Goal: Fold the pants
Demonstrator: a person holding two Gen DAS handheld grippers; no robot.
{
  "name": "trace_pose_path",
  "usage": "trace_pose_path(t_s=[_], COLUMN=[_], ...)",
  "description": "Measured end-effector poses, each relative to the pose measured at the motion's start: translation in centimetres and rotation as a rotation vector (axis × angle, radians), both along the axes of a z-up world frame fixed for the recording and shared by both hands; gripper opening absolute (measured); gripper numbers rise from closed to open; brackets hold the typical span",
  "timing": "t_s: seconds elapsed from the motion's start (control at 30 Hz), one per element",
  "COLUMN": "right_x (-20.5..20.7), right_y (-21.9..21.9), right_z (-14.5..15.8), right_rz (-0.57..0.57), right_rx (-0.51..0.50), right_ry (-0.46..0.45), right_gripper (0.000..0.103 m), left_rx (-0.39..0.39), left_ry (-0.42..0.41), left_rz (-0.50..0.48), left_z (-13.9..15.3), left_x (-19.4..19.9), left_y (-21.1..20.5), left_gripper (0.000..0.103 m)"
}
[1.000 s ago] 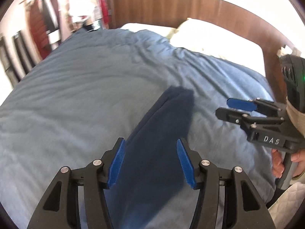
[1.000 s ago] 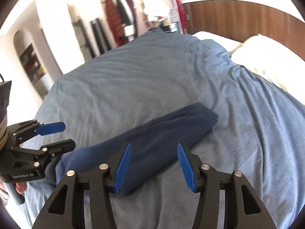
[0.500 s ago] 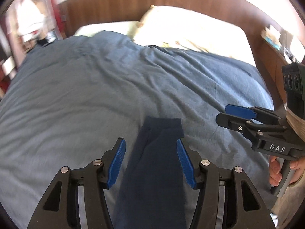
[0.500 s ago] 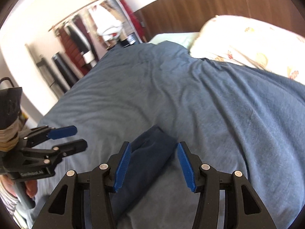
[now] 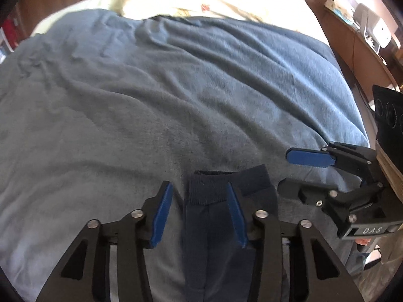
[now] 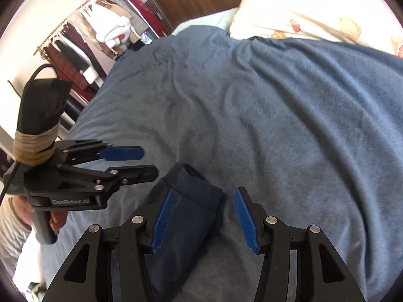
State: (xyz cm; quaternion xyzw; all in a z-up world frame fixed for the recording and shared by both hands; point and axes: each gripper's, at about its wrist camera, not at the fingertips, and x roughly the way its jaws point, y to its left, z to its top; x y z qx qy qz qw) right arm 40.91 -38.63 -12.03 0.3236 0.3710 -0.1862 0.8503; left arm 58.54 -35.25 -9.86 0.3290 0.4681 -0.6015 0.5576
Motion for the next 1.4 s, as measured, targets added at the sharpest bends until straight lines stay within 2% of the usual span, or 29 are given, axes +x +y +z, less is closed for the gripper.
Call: trace_pose_path(t_s=[0.1,0.17,0.4,0.6,0.77,1.07,1.13,1.17,1.4], right_x=[0.5,0.6,1.3,1.4,1.7,2.4,2.8,3.0,3.1], right_y=[-0.2,-0.4,-0.8,-1.4,-1.2,-1.5,-1.6,-1.5,-1.4], right_z=[-1.3,-2.0,-4.5,-6.0,-6.3,-7.4,-7.4,-7.4,-6.2], right_rz=[-0.009,-0.021,-0.028,-0.031,-0.010,-0.005,-0.004,0.000,0.021], right_rx=[0.023,0.049,0.112,0.172,0.186,0.216,0.217,0.212,0.180], right_ry=[0.017,0.024,0.046,0.039,0.029,0.043,0.044,0.047,0.044], right_gripper=[0.052,0.052,0.052,0.051,0.046,0.042,0.039,0.038,0.027], left_rx=[0.023,0.040,0.072,0.093,0.106,0.140,0.142,0.144,0.102], left_ry=[0.051,0.048,0.096,0.093,0.091,0.131,0.152,0.167,0.154], left_rz=[-0.041,-0.050,-0.074,-0.118,-0.164,-0.128,-0.116,-0.116,-0.076], left_z=[-1.6,-2.6,-4.7,-4.6,-4.4,-6.5,-6.6,-6.6,-4.9], left_x=[0.4,0.6,1.1,0.8,0.4,0.4,0.5,0.5,0.5], left_y=[-0.6,-1.2,-2.6,-2.9,-3.0,-4.2,-4.2,-4.2,-3.5], left_gripper=[0.040,0.036,0.034,0.030,0.030,0.029,0.022,0.015,0.012])
